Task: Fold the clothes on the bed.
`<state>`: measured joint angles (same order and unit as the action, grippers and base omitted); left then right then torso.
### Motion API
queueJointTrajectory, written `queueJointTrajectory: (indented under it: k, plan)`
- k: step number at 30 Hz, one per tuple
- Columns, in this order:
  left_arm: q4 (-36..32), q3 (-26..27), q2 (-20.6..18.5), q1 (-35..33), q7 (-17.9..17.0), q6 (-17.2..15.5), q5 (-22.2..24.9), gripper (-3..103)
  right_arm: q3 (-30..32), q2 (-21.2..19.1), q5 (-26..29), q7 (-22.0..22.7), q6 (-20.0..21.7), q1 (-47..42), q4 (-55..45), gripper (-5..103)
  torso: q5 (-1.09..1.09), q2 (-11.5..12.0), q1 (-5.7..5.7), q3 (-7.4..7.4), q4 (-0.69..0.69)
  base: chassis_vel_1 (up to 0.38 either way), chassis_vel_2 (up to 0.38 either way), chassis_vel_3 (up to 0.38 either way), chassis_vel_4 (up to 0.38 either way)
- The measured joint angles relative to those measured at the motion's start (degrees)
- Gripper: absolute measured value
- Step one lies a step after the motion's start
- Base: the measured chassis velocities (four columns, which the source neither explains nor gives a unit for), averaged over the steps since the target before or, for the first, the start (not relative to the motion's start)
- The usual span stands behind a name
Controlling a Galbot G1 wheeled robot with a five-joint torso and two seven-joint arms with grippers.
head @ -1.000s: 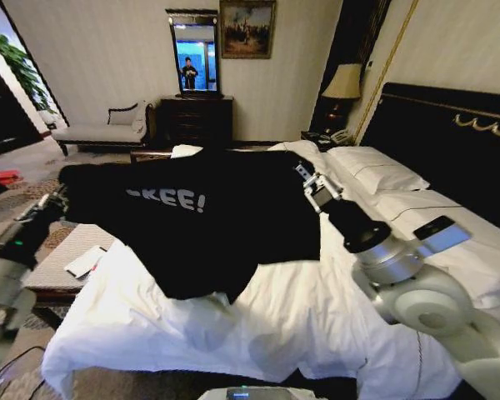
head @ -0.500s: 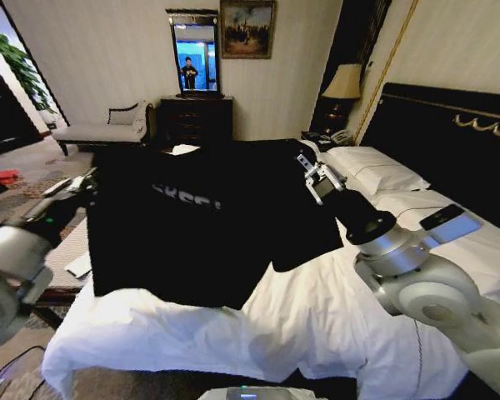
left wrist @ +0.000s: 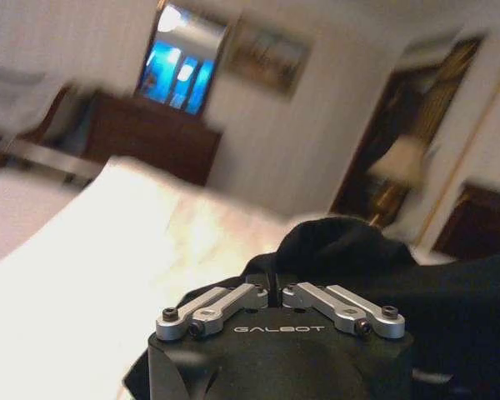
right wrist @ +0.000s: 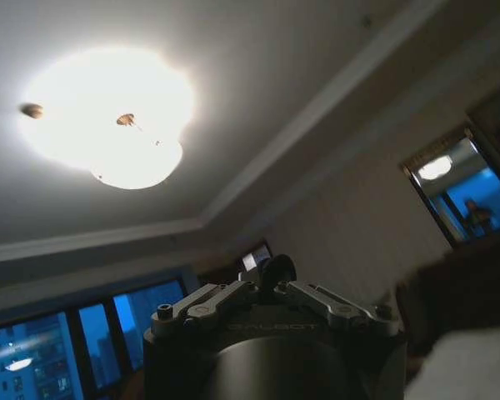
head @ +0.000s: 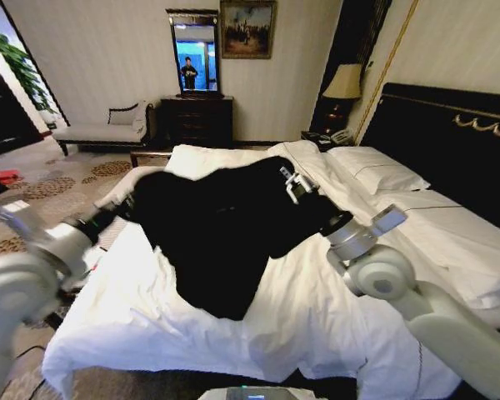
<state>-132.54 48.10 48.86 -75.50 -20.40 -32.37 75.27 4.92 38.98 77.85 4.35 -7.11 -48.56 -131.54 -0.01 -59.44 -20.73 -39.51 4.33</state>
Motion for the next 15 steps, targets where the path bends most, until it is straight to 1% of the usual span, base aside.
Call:
queueJointTrajectory:
  k: [3,4,6,8,9,12,15]
  plan:
    - [5.68,-7.93,3.92,-0.94,0.71,-0.27,-11.04,3,-3.42,3.57,-4.48,-0.02,0.18,-3.43,2.77,2,0.00,0.00,0.00,0.00,-0.01,0.000,0.000,0.000,0.000]
    - [5.68,-7.93,3.92,-0.94,0.71,-0.27,-11.04,3,-3.42,3.57,-4.48,-0.02,0.18,-3.43,2.77,2,0.00,0.00,0.00,0.00,-0.01,0.000,0.000,0.000,0.000]
    - [9.64,-13.25,6.09,-0.78,1.16,0.35,-16.86,3,-5.70,6.65,-7.60,-0.02,0.16,-5.25,5.43,2,0.01,0.00,0.00,0.00,0.00,0.000,0.000,0.000,0.000]
    - [12.61,-17.49,7.73,-0.21,1.19,1.17,-20.10,3,-7.36,9.04,-9.40,0.00,0.04,-5.91,7.63,2,0.00,0.00,0.00,0.00,0.00,0.000,0.000,0.000,0.000]
    - [12.61,-17.49,7.73,-0.21,1.19,1.17,-20.10,3,-7.36,9.04,-9.40,0.00,0.04,-5.91,7.63,2,0.00,0.00,0.00,0.00,0.00,0.000,0.000,0.000,0.000]
    - [14.14,-20.32,8.90,-0.05,1.18,1.72,-22.01,3,-9.29,11.05,-11.43,-0.06,-0.49,-6.22,10.00,2,0.02,0.00,-0.01,0.00,0.00,0.000,0.000,0.000,0.000]
    - [14.14,-20.97,8.97,-0.91,1.19,1.95,-22.42,3,-9.92,11.67,-12.42,-0.35,-0.74,-6.75,10.79,2,0.02,0.00,0.00,0.00,0.01,0.000,0.000,0.000,0.000]
